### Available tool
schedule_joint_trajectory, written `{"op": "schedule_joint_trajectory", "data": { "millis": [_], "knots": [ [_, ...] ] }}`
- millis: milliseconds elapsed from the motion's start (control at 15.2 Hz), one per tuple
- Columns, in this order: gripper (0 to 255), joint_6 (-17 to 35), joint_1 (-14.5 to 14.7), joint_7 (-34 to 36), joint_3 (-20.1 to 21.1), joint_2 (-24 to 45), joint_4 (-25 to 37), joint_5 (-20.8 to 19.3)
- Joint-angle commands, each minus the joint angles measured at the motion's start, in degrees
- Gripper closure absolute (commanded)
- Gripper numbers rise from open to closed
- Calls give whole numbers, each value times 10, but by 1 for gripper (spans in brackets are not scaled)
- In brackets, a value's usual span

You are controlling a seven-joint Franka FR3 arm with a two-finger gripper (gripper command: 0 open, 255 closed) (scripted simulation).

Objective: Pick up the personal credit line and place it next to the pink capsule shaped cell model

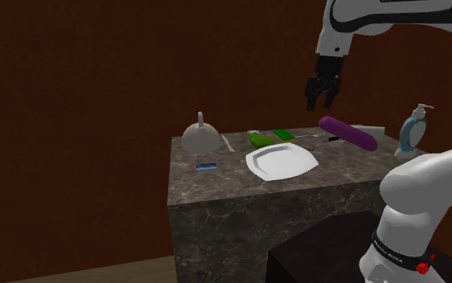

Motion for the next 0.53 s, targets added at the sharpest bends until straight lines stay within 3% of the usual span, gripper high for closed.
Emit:
{"op": "schedule_joint_trajectory", "data": {
  "millis": [0,462],
  "knots": [
    [0,0,0,0,0,0,0,0],
    [0,178,42,-116,-28,70,-64,20]
  ]
}}
